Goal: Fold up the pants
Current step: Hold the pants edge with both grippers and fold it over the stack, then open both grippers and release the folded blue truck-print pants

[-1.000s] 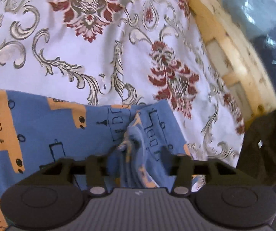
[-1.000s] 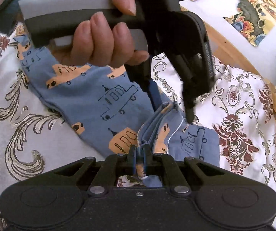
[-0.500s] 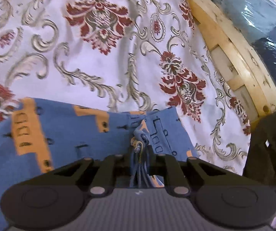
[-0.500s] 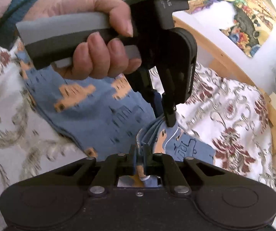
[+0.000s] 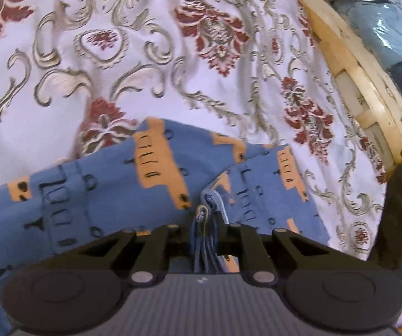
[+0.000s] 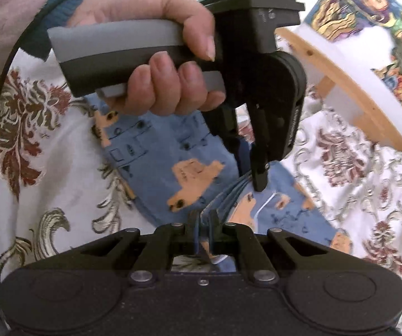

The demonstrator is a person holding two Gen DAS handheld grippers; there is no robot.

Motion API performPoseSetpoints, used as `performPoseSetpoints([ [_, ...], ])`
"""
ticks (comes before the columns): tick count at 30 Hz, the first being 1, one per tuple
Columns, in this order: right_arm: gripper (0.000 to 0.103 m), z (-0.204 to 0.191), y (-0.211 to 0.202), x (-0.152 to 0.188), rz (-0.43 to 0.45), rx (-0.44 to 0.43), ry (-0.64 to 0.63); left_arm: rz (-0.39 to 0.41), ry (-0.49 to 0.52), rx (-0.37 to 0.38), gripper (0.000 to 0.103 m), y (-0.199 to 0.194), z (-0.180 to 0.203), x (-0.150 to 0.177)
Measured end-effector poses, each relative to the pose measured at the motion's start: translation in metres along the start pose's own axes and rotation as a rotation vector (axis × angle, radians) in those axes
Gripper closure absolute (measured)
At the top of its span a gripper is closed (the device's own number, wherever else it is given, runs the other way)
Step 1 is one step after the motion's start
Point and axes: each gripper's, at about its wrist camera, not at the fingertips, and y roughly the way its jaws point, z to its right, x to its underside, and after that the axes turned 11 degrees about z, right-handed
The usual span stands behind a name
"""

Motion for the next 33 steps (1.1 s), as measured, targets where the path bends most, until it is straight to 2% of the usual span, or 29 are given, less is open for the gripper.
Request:
performPoseSetpoints([
  [1,0.095,-0.002,0.002,0.002,-0.003,-0.003,0.004,0.000,-0.005,-0.004,0.088,0.002,-0.003,0.001],
  [4,0.081,-0.002,0.000,0.003,0.011,-0.038,0.009,0.005,-0.043,-0.012,0.075,0.000,-0.012,0.005],
  [6,0.073,0.001,-0.012,0.002,0.054,-0.045,0.020,0.013,-0.041,-0.041,0.055,-0.009,-0.014,0.006],
  [8,0.048,0.010,-0.029,0.003,0.109,-0.046,0.058,0.055,-0.005,-0.083,0.041,-0.025,-0.009,0.008],
  [9,0.043,0.017,-0.035,0.004,0.123,-0.029,0.078,0.079,0.015,-0.099,0.037,-0.033,-0.006,0.009],
  [11,0.041,0.034,-0.041,0.012,0.114,0.047,0.111,0.124,0.056,-0.102,0.034,-0.048,0.002,0.013],
  [15,0.040,0.074,-0.037,0.040,0.011,0.226,0.213,0.150,0.083,-0.058,0.031,-0.054,0.023,0.028],
  [19,0.040,0.109,-0.039,0.066,-0.035,0.323,0.333,0.147,0.129,-0.053,0.031,-0.047,0.046,0.054],
  [22,0.040,0.121,-0.034,0.082,-0.092,0.349,0.399,0.087,0.179,-0.170,0.031,-0.033,0.056,0.073],
  [24,0.038,0.121,-0.025,0.094,-0.162,0.362,0.382,0.053,0.218,-0.256,0.033,-0.023,0.057,0.084],
  [25,0.036,0.121,-0.025,0.098,-0.175,0.362,0.378,0.056,0.234,-0.272,0.033,-0.022,0.058,0.087],
  [28,0.026,0.118,-0.029,0.098,-0.158,0.383,0.368,0.061,0.235,-0.297,0.031,-0.026,0.059,0.088],
  [30,0.022,0.121,-0.033,0.094,-0.117,0.399,0.368,0.074,0.169,-0.315,0.022,-0.038,0.058,0.089],
  [33,0.008,0.125,-0.045,0.086,-0.009,0.401,0.408,0.133,0.048,-0.310,0.014,-0.071,0.052,0.095],
])
